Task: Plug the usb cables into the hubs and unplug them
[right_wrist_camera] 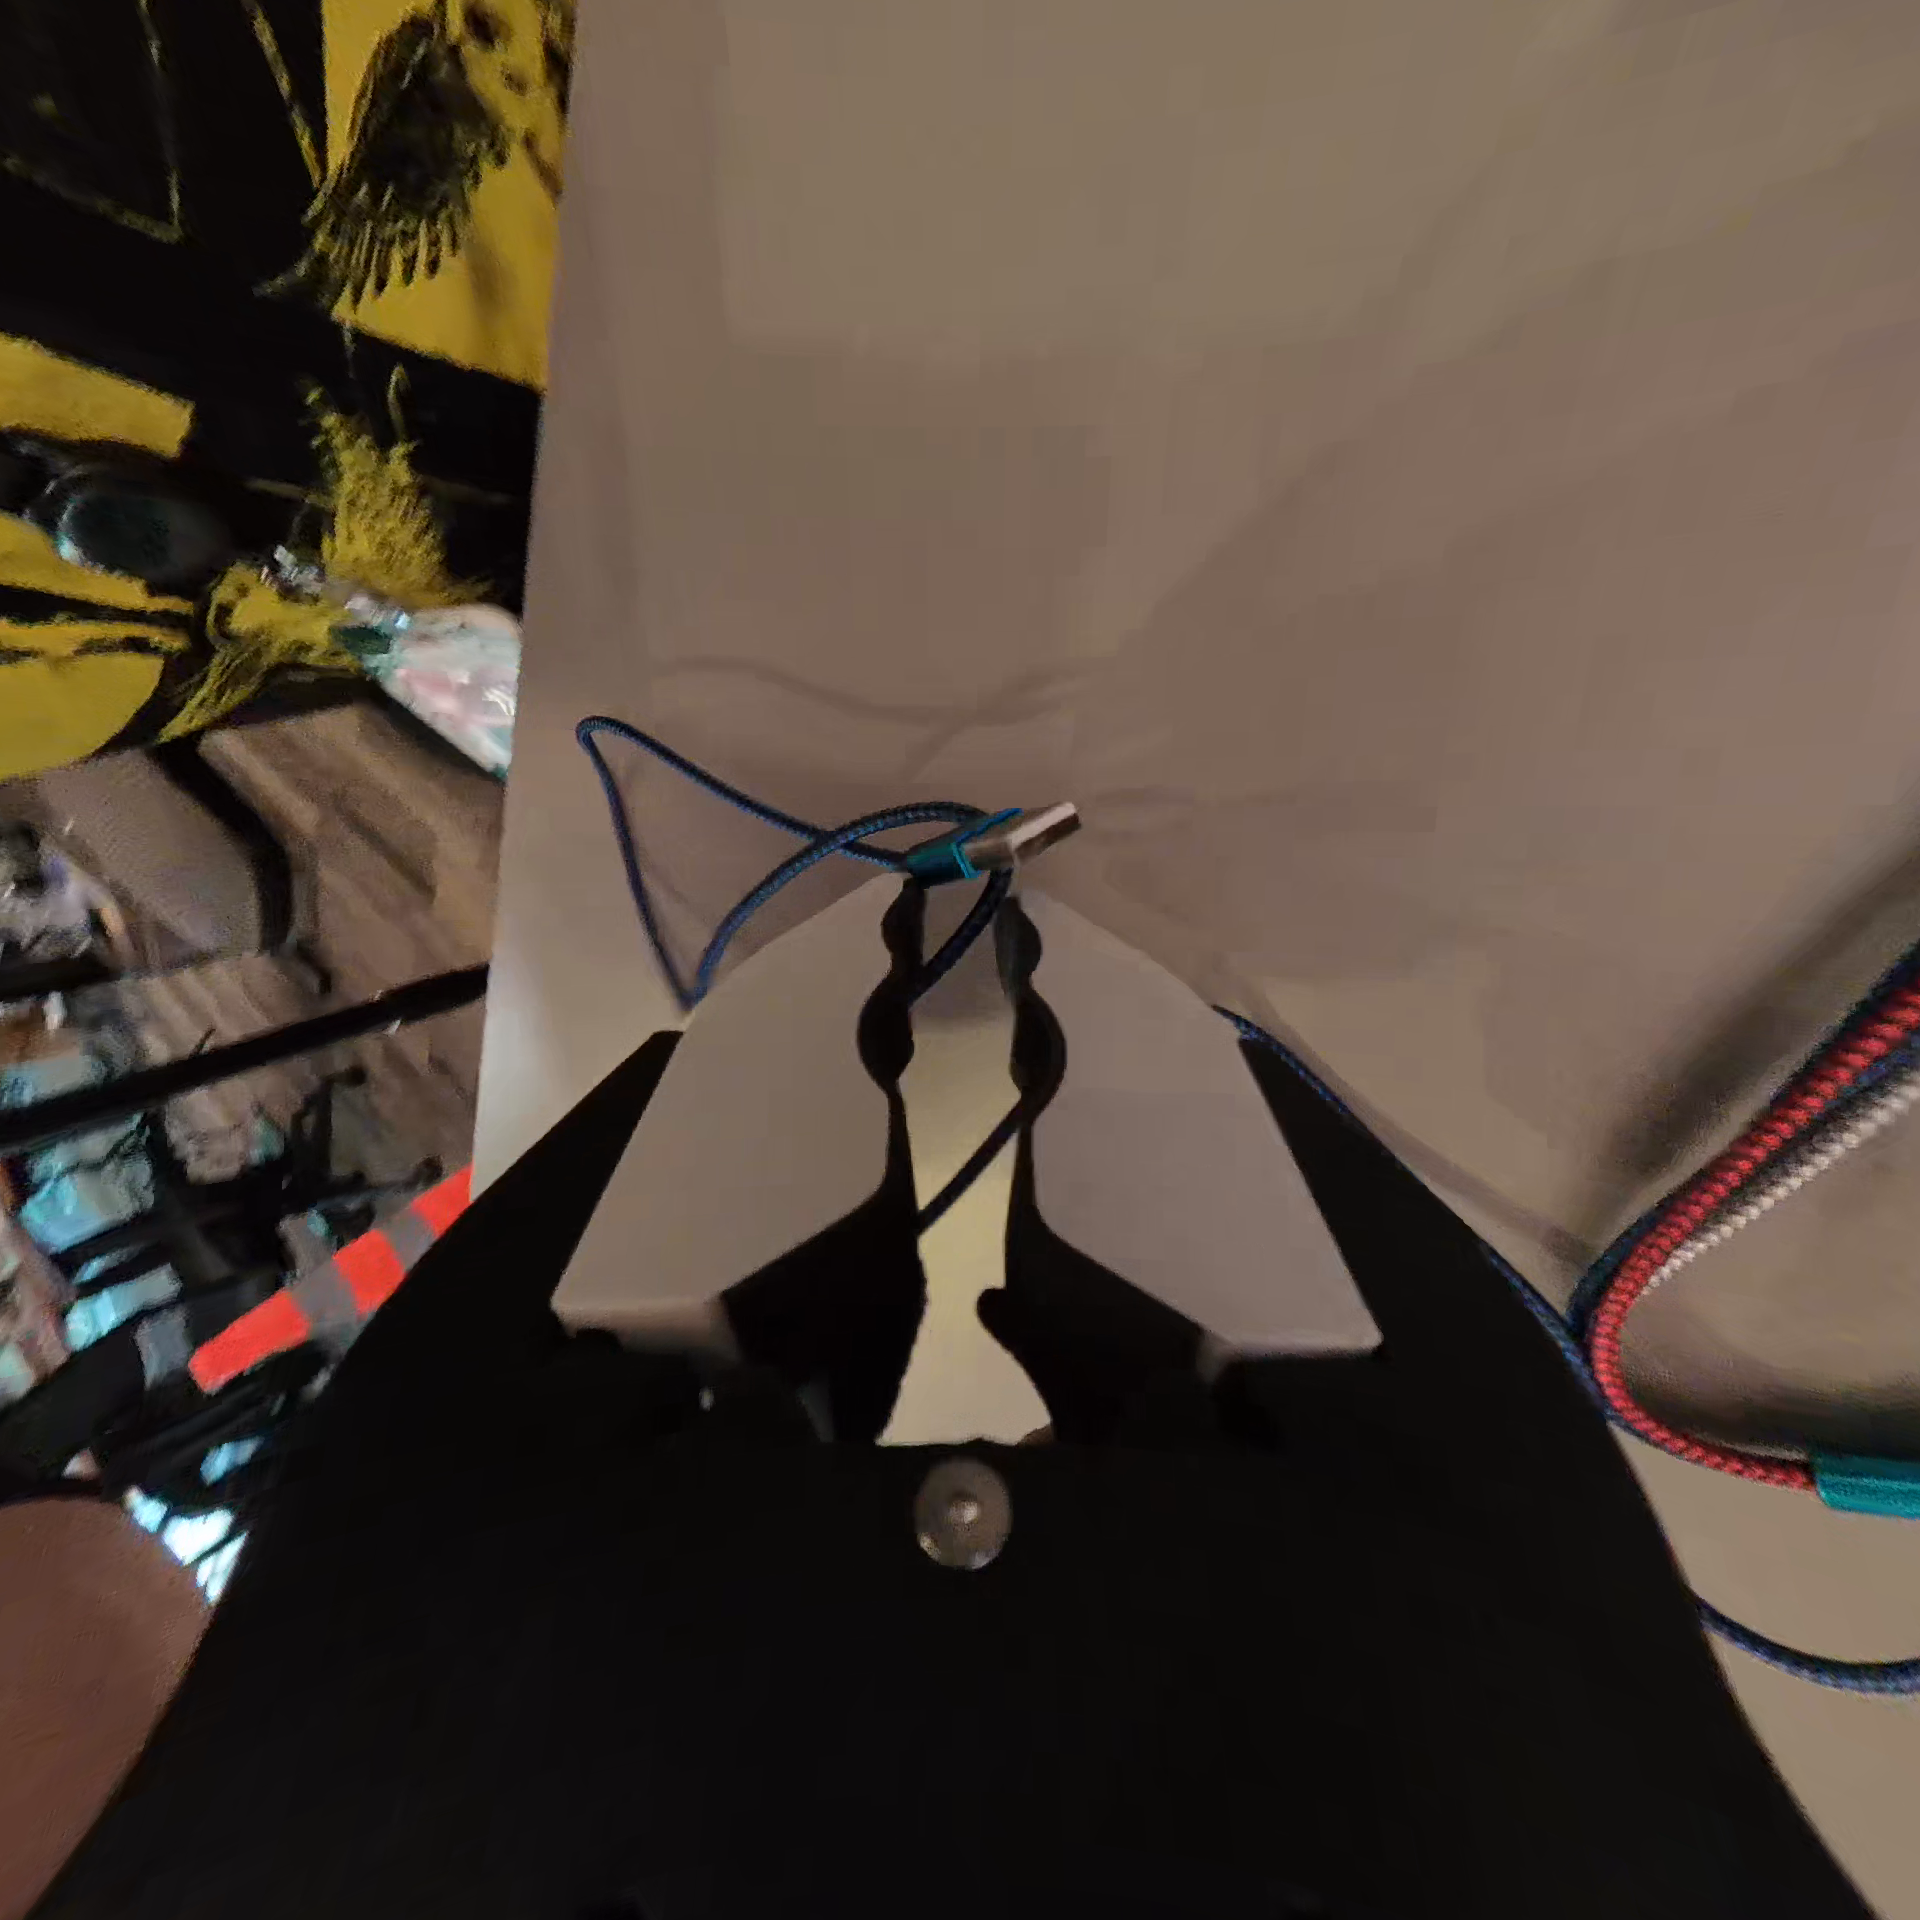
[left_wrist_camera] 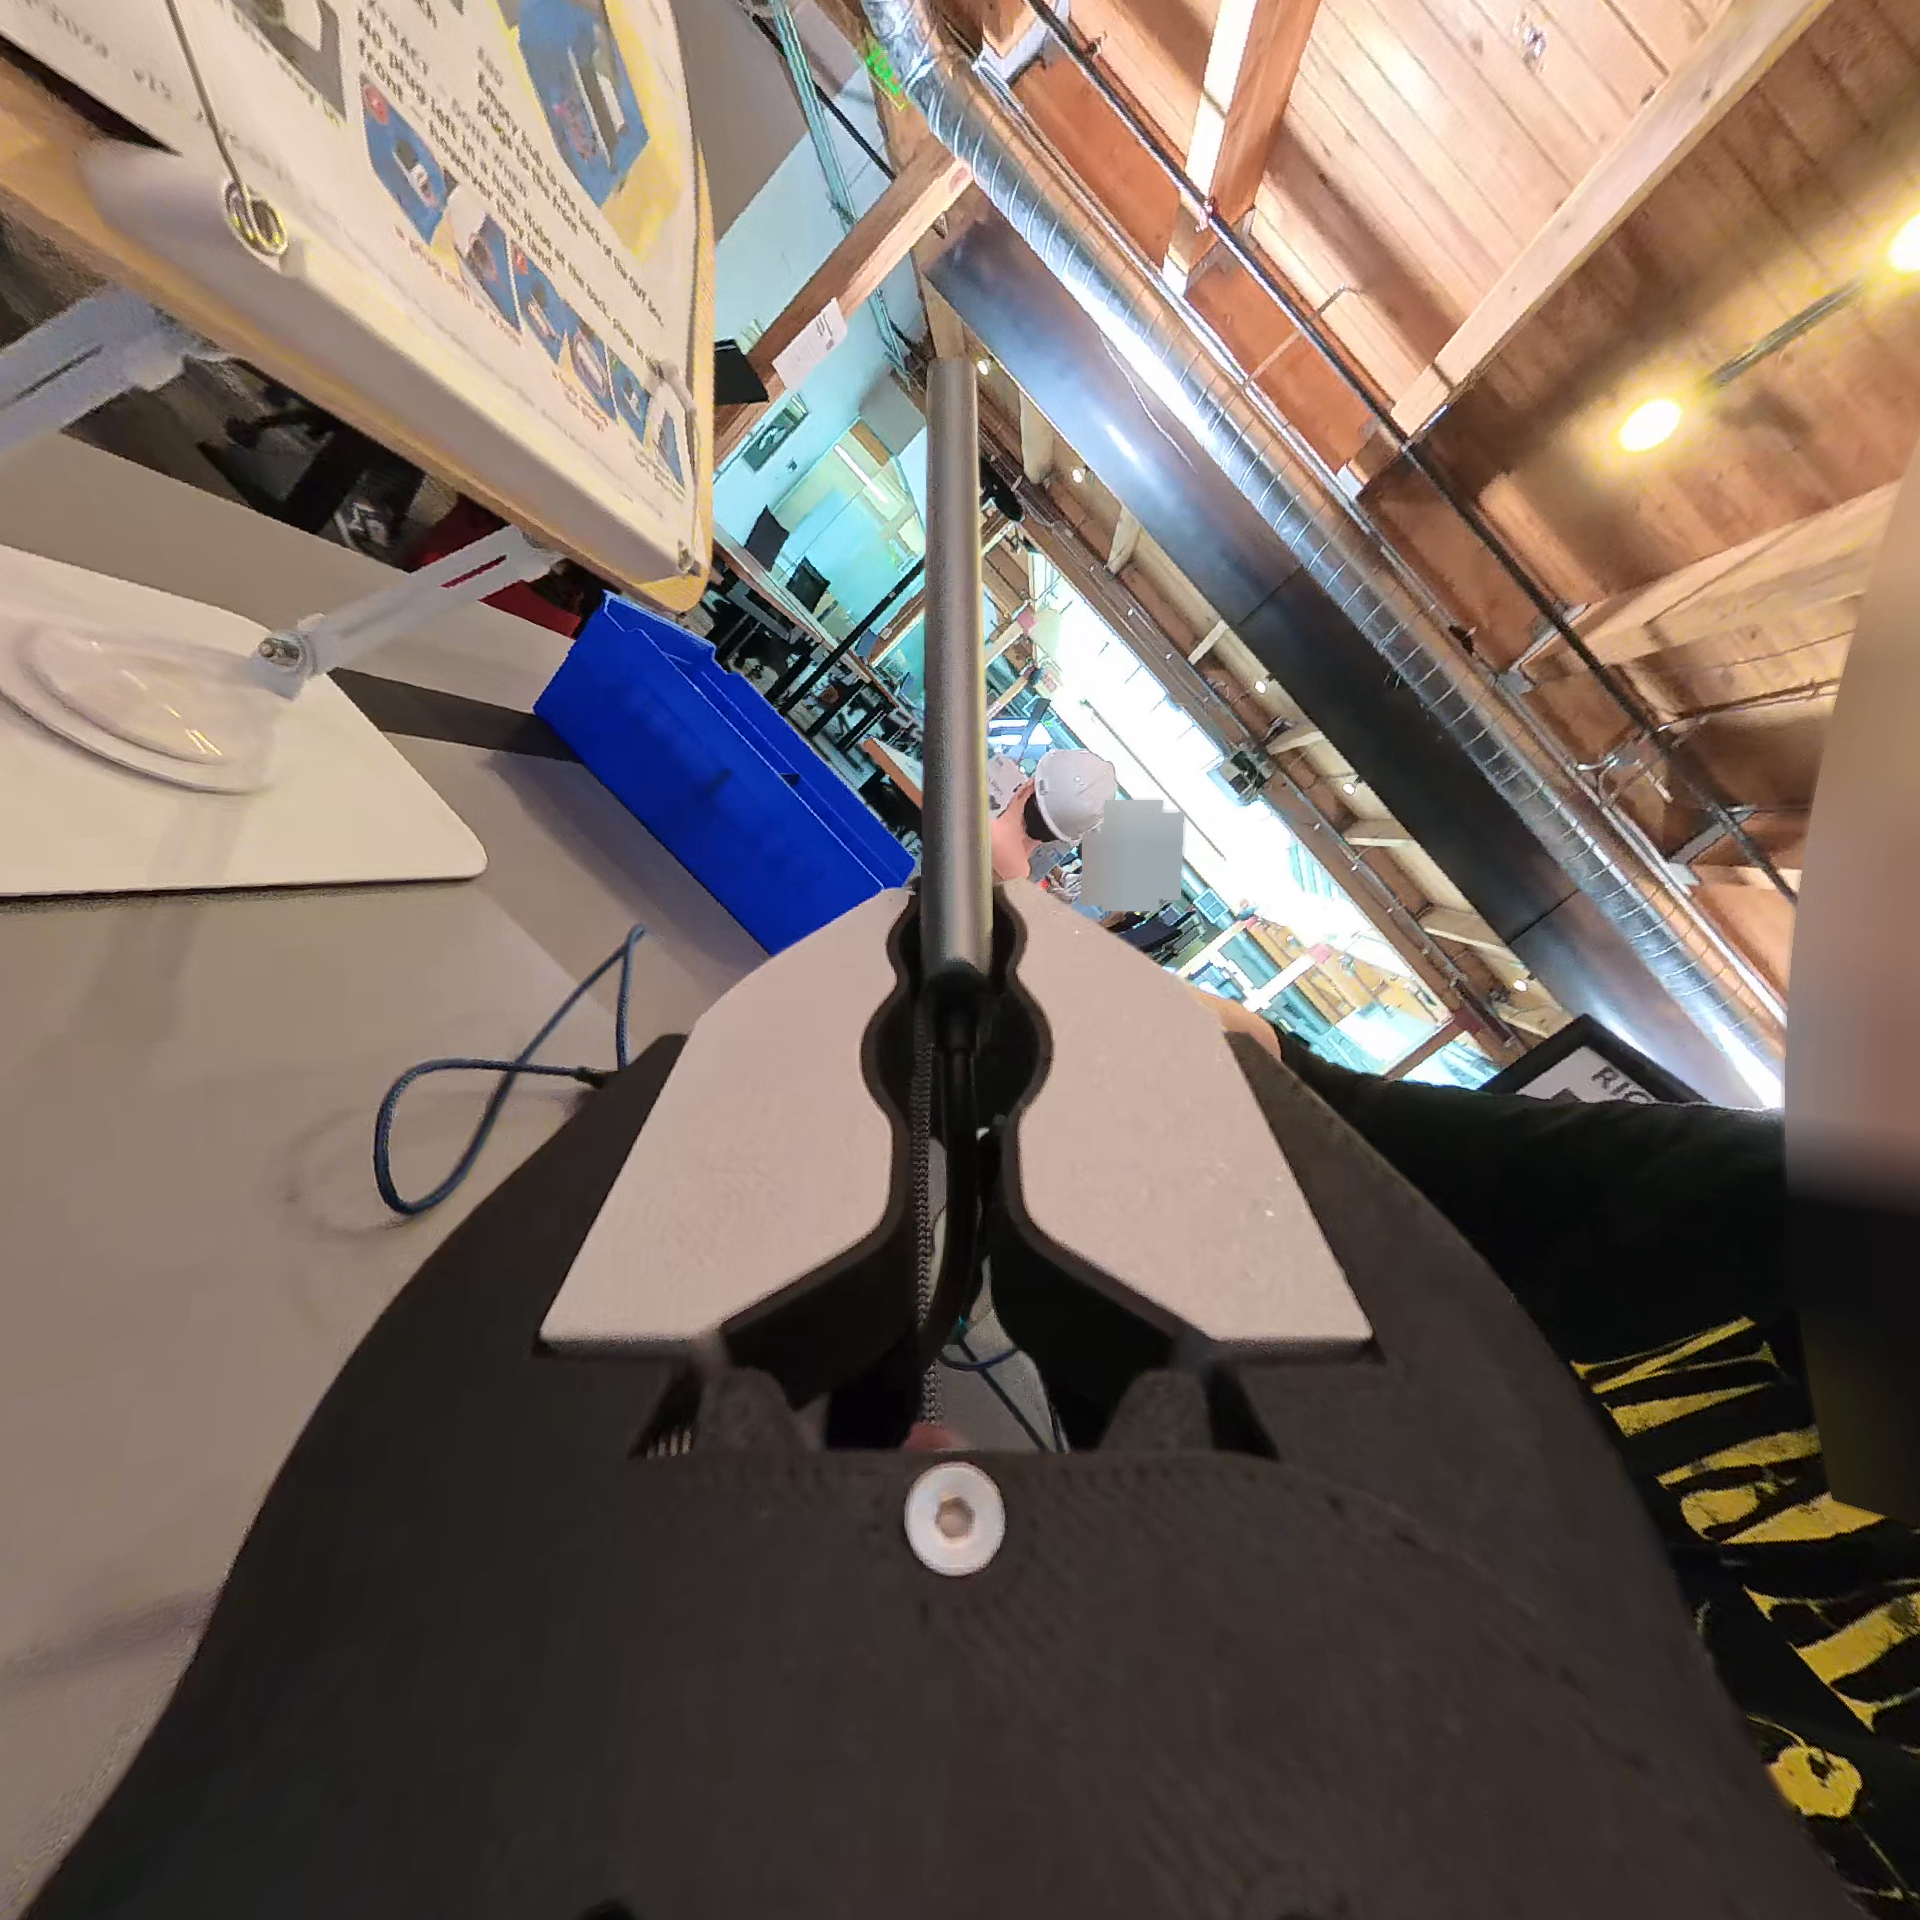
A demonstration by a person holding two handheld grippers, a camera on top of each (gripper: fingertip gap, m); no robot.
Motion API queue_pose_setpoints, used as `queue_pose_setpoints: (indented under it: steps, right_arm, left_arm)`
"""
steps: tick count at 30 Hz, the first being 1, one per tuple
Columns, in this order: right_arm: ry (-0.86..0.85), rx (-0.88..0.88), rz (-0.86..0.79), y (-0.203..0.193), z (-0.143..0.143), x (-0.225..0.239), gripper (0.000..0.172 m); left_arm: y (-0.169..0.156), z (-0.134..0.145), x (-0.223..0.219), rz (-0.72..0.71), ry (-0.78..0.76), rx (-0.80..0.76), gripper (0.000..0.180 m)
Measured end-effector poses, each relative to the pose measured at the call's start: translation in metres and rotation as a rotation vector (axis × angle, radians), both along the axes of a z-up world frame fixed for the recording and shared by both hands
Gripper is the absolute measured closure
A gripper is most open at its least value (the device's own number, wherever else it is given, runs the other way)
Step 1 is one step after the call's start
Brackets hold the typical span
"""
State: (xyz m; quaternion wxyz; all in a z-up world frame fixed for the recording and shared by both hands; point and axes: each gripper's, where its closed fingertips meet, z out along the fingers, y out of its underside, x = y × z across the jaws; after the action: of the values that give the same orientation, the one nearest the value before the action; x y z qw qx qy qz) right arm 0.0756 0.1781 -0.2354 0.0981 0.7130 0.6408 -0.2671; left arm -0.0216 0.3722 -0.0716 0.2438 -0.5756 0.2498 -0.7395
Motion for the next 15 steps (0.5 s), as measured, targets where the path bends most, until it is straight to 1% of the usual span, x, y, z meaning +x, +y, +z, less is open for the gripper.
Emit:
queue_pose_setpoints:
  steps: [2,3,5,6,8,10,11,12,13,14,15]
  right_arm:
    - [0.045,0.055,-0.09,0.013,0.007,-0.003,0.138]
    - [0.068,0.082,-0.145,0.02,0.013,-0.002,0.123]
    - [0.147,0.128,-0.279,0.034,0.032,0.001,0.115]
    - [0.218,0.151,-0.357,0.044,0.046,0.001,0.112]
    - [0.398,0.244,-0.54,0.075,0.077,-0.001,0.105]
    - [0.605,0.253,-0.641,0.095,0.11,-0.014,0.103]
    - [0.654,0.267,-0.687,0.106,0.118,-0.019,0.105]
    - [0.681,0.256,-0.719,0.115,0.122,-0.024,0.123]
    - [0.714,0.22,-0.724,0.119,0.125,-0.031,0.147]
    - [0.741,0.188,-0.721,0.121,0.126,-0.035,0.159]
    - [0.755,0.167,-0.712,0.124,0.126,-0.037,0.164]
  left_arm:
    - [0.0,-0.003,0.003,-0.01,-0.008,-0.016,0.169]
    - [0.0,-0.004,0.005,-0.012,-0.008,-0.021,0.17]
    - [-0.002,-0.007,0.008,-0.024,-0.014,-0.032,0.17]
    - [-0.003,-0.008,0.01,-0.031,-0.019,-0.042,0.17]
    - [-0.007,-0.011,0.015,-0.05,-0.026,-0.057,0.17]
    - [-0.014,-0.013,0.022,-0.078,-0.028,-0.067,0.17]
    - [-0.019,-0.015,0.026,-0.093,-0.028,-0.07,0.17]
    - [-0.023,-0.016,0.029,-0.105,-0.028,-0.073,0.17]
    - [-0.026,-0.014,0.031,-0.116,-0.045,-0.08,0.169]
    - [-0.029,-0.011,0.031,-0.129,-0.062,-0.081,0.169]
    - [-0.03,-0.01,0.031,-0.128,-0.071,-0.072,0.169]
